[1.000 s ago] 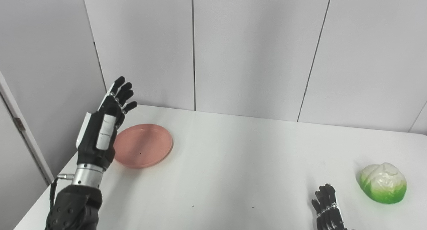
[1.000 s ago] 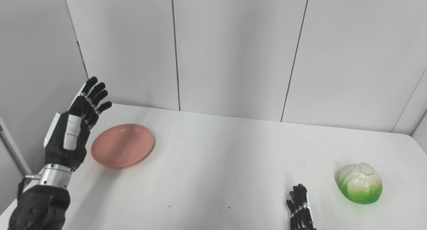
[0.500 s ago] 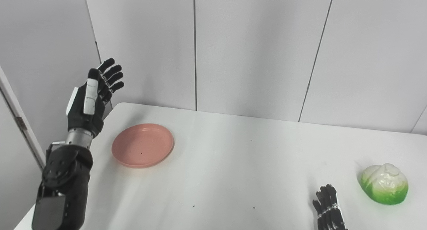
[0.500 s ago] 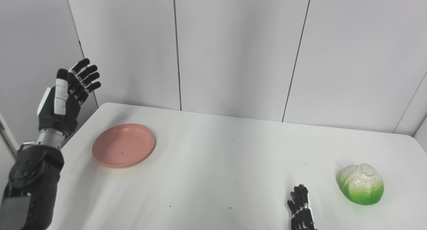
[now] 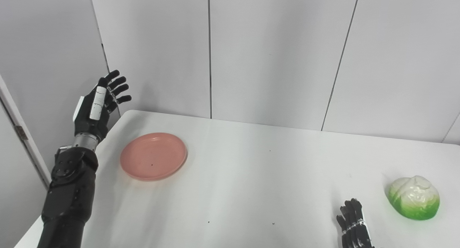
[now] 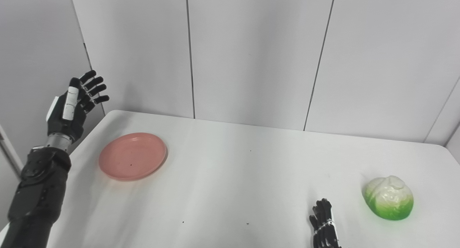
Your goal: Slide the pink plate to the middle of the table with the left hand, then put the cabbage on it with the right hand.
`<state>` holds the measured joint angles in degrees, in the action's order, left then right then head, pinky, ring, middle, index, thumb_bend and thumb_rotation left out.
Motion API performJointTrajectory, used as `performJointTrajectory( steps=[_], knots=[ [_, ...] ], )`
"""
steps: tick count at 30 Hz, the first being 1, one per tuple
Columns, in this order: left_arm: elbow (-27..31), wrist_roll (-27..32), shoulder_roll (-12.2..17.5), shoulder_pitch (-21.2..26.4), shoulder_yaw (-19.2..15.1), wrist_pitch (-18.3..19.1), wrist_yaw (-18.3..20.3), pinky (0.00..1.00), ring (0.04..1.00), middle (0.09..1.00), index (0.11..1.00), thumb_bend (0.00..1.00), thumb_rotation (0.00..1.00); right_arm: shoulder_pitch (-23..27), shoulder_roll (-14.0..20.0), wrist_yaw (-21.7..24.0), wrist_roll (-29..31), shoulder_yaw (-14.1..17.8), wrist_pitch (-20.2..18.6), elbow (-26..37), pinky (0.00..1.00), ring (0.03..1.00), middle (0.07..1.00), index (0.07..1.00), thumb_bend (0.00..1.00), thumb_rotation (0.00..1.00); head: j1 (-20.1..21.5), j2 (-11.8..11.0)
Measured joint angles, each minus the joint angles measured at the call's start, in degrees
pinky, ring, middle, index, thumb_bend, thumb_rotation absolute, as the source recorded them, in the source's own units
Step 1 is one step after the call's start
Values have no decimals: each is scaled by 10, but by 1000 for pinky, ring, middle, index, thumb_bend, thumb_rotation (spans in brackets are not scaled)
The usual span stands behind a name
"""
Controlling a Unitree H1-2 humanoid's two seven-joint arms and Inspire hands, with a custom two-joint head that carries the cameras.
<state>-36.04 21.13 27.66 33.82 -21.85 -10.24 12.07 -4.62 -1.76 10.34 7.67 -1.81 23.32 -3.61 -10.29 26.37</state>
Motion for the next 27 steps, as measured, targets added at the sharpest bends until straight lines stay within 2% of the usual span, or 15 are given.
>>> performJointTrajectory(
  steps=[6, 13, 17, 27],
  knots=[
    [-134, -1, 15, 30, 6, -55, 25, 644, 799, 812, 803, 965, 769, -1, 0, 0, 0, 0, 0, 2, 1000, 1000, 1000, 1000, 917, 1000, 4, 3],
    [-271, -2, 22, 59, 14, -117, 50, 669, 806, 823, 827, 926, 784, -2, 0, -1, -1, 0, 0, 3, 1000, 1000, 1000, 1000, 915, 1000, 4, 3],
    [-308, -2, 22, 63, 13, -136, 49, 674, 780, 798, 810, 933, 748, -3, 0, -1, -2, -1, 0, 4, 1000, 1000, 1000, 999, 917, 1000, 10, 7],
    [-367, 0, 14, 66, 7, -140, 42, 683, 779, 770, 775, 887, 734, -10, 0, -4, -7, -1, -8, 14, 1000, 1000, 1000, 998, 914, 1000, 29, 21]
  ],
)
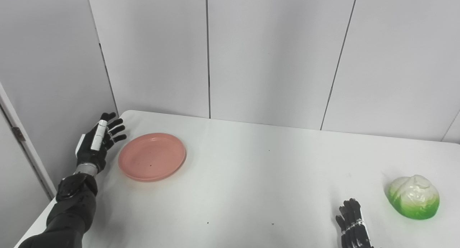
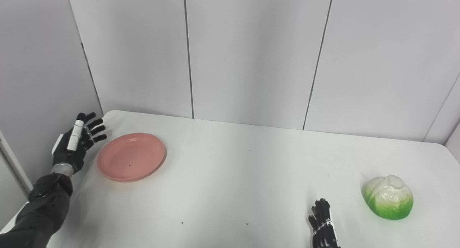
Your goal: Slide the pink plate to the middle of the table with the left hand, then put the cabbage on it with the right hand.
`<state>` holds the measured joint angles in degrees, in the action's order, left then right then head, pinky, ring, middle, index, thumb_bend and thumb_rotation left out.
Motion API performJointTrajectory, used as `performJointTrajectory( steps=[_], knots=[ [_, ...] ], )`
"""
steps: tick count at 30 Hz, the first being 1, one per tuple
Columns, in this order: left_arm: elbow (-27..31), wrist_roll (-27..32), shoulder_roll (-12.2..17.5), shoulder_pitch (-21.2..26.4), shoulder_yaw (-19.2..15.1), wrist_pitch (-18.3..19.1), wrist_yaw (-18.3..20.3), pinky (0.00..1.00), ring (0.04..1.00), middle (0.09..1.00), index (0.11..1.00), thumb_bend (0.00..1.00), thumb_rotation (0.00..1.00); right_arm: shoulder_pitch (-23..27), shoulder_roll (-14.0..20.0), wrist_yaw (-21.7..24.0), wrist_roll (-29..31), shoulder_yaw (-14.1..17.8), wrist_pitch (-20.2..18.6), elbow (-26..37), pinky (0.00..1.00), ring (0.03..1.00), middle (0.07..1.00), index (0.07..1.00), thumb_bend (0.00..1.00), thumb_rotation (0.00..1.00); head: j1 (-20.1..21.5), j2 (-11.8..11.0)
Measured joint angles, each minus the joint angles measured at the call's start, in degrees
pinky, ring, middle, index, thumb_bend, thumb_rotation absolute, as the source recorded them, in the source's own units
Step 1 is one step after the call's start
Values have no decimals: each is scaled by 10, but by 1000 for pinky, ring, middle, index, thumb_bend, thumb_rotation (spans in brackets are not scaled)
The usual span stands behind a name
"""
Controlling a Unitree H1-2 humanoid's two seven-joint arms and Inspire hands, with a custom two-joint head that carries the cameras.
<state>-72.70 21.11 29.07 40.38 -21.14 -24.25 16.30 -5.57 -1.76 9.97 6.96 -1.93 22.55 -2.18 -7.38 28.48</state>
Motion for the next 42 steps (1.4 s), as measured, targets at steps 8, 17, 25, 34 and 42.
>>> performJointTrajectory(
  steps=[8, 17, 25, 34, 42],
  knots=[
    [-17, 0, -4, 0, 0, -3, -2, 680, 784, 768, 767, 925, 710, -9, 0, -7, -1, 1, -15, 15, 1000, 1000, 993, 990, 921, 1000, 9, 8],
    [-23, 0, -7, 0, 6, -13, 19, 754, 814, 773, 778, 954, 724, -11, 0, -10, -3, 2, -20, 19, 1000, 1000, 988, 986, 915, 1000, 8, 10],
    [7, -14, -24, -18, 22, -20, 26, 759, 845, 823, 815, 918, 759, -11, 0, -11, -4, 2, -22, 20, 1000, 1000, 982, 976, 909, 1000, 10, 11],
    [21, -17, -29, -24, 30, -23, 41, 770, 832, 820, 822, 923, 728, -11, 0, -12, -5, 2, -22, 20, 1000, 998, 975, 968, 907, 993, 15, 11],
    [27, -23, -41, -21, 38, -22, 46, 786, 872, 858, 861, 894, 770, -12, -1, -17, -6, 1, -22, 21, 1000, 994, 973, 964, 907, 985, 23, 13]
  ],
)
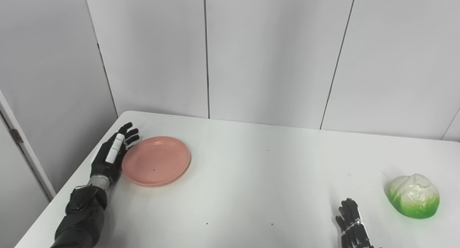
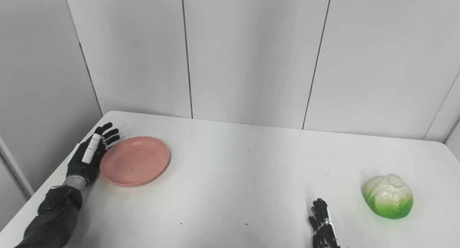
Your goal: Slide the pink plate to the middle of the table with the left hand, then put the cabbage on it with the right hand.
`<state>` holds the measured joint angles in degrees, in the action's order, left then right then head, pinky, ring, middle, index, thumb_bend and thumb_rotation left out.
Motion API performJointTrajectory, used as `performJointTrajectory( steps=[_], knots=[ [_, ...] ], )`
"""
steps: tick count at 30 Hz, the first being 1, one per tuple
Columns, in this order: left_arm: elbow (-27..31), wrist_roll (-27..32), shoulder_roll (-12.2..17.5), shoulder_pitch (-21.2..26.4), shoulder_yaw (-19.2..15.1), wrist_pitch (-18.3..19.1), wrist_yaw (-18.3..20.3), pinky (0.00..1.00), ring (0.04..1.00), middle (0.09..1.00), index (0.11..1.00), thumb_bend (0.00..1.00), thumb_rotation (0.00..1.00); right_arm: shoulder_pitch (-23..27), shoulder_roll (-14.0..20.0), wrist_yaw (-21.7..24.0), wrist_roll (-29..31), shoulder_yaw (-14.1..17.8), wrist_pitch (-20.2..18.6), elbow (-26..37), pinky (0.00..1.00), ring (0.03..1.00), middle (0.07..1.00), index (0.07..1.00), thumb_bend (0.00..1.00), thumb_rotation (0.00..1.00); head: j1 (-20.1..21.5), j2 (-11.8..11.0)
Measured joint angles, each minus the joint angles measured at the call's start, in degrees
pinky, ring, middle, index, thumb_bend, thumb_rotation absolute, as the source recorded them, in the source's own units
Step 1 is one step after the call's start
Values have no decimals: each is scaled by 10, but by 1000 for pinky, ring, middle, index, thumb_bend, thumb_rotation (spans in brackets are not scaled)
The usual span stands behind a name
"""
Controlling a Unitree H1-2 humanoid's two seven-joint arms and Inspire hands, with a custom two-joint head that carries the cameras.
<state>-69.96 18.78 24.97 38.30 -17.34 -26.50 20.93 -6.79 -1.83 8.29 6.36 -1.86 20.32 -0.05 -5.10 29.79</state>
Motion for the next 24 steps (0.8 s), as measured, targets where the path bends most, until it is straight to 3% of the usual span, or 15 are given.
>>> performJointTrajectory(
  steps=[8, 10, 15, 24],
  knots=[
    [13, -18, -27, 9, 14, 2, -7, 787, 878, 857, 855, 884, 826, 0, 0, -1, 0, -1, -1, 1, 1000, 994, 973, 964, 897, 977, 3, 2],
    [15, -23, -32, 10, 18, 2, -14, 789, 875, 847, 846, 933, 812, -1, 0, -1, 0, -1, -1, 2, 1000, 993, 975, 967, 889, 984, 4, 3],
    [18, -27, -47, 15, 26, 3, -24, 781, 867, 842, 842, 910, 798, -1, -1, -2, 0, -1, -1, 2, 1000, 986, 967, 957, 899, 976, 7, 3],
    [35, -44, -101, 30, 39, 5, -51, 807, 876, 847, 857, 876, 804, -1, -1, -4, 0, -4, -6, 5, 1000, 988, 969, 956, 901, 976, 10, 5]
  ],
)
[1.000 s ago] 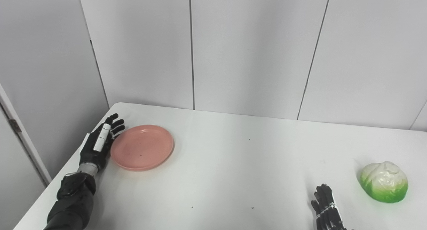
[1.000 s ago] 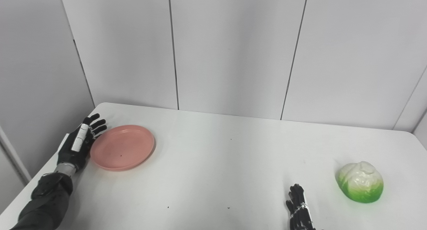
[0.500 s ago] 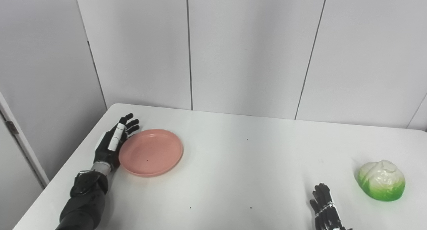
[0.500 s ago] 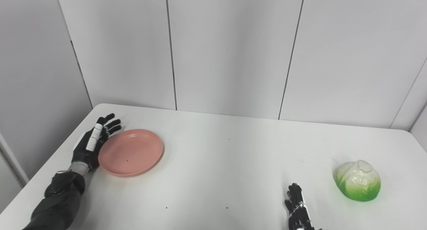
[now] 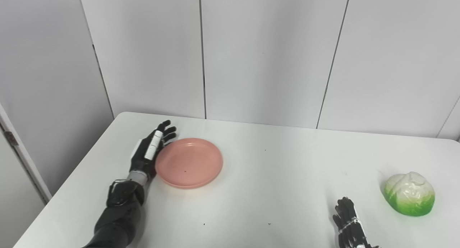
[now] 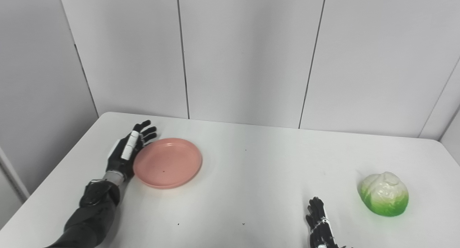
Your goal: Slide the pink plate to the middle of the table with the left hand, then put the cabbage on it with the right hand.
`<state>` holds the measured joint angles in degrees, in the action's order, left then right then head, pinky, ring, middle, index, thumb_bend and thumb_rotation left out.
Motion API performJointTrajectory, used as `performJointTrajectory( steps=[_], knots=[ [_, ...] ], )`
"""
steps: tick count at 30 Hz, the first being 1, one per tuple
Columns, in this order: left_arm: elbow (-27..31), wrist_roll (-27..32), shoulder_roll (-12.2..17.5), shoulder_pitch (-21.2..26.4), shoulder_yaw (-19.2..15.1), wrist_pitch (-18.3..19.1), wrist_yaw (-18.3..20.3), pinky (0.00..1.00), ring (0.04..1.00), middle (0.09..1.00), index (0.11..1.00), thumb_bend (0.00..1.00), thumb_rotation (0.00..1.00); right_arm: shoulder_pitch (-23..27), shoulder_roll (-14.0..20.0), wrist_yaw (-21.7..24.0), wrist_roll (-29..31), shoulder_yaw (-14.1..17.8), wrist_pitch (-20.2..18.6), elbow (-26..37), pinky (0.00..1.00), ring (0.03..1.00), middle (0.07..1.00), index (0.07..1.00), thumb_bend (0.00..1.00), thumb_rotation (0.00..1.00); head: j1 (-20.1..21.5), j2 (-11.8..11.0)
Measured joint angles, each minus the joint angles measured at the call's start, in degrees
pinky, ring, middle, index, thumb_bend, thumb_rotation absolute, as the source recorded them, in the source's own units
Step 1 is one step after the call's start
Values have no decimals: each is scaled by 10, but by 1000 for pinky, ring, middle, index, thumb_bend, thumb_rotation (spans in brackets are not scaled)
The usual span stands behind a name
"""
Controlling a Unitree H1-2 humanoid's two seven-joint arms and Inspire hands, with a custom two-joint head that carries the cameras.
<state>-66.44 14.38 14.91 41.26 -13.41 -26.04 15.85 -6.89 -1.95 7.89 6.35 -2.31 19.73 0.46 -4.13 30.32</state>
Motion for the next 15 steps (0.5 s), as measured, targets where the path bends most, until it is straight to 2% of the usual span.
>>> performJointTrajectory(
  steps=[4, 15],
  knots=[
    [13, -3, -11, -3, 3, 0, -5, 847, 888, 845, 863, 888, 792, 0, 0, -1, 0, 0, -2, 2, 1000, 987, 969, 955, 900, 977, 2, 2],
    [50, -10, -52, -10, 18, 4, -23, 811, 871, 828, 847, 929, 785, -1, -2, -11, -9, -3, -14, 8, 1000, 986, 969, 957, 894, 978, 33, 8]
  ],
)
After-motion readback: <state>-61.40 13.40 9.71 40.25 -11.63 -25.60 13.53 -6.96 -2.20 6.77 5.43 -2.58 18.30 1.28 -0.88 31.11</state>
